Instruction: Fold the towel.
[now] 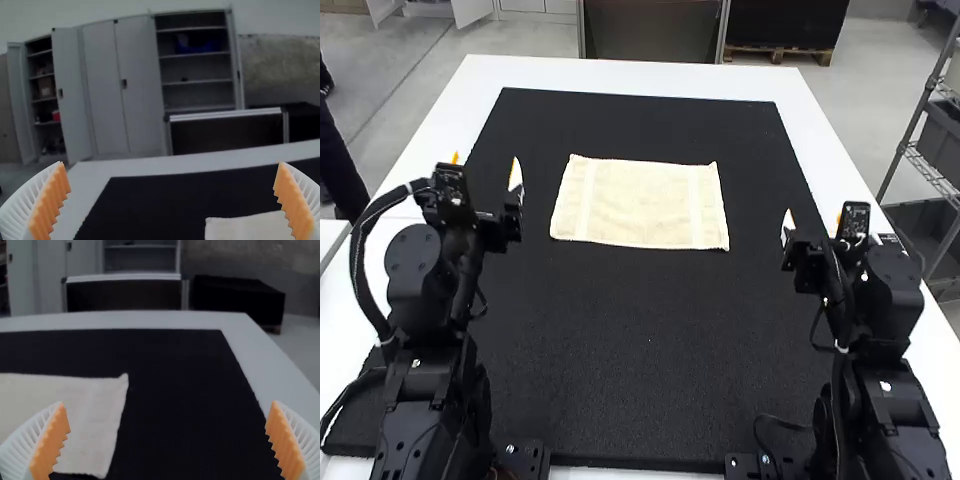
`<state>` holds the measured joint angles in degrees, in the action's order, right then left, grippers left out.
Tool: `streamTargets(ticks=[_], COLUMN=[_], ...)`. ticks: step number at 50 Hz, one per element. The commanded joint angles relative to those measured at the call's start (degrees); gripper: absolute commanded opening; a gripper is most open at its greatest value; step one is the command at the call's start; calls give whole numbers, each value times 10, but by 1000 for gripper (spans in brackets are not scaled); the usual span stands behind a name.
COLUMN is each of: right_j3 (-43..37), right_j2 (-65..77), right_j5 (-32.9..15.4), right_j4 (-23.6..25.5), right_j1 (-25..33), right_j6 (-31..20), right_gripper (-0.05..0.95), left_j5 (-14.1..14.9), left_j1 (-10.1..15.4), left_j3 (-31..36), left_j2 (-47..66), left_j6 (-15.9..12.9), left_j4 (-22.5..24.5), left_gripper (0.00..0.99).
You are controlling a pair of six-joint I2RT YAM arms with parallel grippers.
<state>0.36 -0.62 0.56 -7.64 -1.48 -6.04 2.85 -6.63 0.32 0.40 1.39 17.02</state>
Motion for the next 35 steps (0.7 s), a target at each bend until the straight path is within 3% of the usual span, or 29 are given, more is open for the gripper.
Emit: streamTargets(ticks=[1, 13, 19, 25, 35], right_j3=[-4, -4, -4, 12, 100], right_j2=[4, 4, 4, 2, -74], right_j5=[9, 0, 4, 38, 58], right_j4=[-41, -95, -105, -137, -142], right_j1=[7, 9, 22, 29, 24], right_j6=[-8, -18, -19, 23, 55], right_gripper=[907, 908, 907, 905, 905], left_j5=[-35, -29, -11, 5, 8], left_j1=[1, 3, 4, 4, 10], left_j3=[-3, -2, -2, 14, 99], left_j2=[-5, -5, -5, -3, 52], left_j6=[22, 22, 22, 22, 23], left_j4=[8, -29, 0, 17, 22], left_gripper=[961, 948, 902, 902, 913])
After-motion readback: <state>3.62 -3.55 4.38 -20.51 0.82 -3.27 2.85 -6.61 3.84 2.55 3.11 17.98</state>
